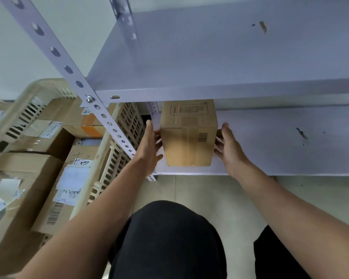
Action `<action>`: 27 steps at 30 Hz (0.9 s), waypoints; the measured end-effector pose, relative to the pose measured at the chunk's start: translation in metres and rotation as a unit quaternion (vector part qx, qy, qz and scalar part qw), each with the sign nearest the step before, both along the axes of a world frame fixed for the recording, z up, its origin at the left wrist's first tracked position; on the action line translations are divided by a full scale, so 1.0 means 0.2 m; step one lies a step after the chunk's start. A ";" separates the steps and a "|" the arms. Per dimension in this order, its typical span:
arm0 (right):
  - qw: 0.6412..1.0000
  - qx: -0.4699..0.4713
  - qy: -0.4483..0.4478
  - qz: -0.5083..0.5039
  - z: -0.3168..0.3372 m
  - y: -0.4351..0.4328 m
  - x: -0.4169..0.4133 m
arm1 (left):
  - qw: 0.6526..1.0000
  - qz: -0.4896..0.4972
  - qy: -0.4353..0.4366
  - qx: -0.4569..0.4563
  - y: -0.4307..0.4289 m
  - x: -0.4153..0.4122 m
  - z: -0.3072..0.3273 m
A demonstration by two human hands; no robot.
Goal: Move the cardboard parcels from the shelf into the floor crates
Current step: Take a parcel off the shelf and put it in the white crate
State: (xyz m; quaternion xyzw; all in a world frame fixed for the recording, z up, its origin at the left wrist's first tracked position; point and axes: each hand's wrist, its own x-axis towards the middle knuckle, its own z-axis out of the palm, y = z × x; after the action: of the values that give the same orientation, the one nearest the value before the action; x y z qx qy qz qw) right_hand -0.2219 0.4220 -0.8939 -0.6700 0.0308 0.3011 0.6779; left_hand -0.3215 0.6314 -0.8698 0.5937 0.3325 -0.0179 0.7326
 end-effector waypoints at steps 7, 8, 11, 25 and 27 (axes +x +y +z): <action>0.999 -0.015 0.018 0.025 0.00 -0.01 -0.01 | 0.999 -0.030 0.028 -0.002 -0.03 -0.02 -0.02; 0.999 -0.017 0.021 0.029 0.02 -0.01 0.00 | 0.999 -0.037 0.031 -0.003 -0.03 -0.01 -0.01; 0.999 -0.003 0.021 0.026 0.05 -0.02 0.01 | 0.999 -0.032 0.026 -0.019 -0.03 -0.01 0.02; 0.999 0.023 0.018 -0.016 -0.01 -0.06 -0.09 | 0.997 0.051 -0.042 -0.042 -0.05 -0.12 -0.07; 0.999 0.005 0.022 -0.023 -0.02 -0.06 -0.10 | 0.997 0.044 -0.042 -0.051 -0.05 -0.15 -0.10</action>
State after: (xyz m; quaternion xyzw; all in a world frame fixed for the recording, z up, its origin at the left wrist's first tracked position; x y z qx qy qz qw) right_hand -0.2428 0.4091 -0.8970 -0.6588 0.0596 0.2999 0.6874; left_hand -0.3515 0.6219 -0.8894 0.5407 0.3262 0.0226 0.7751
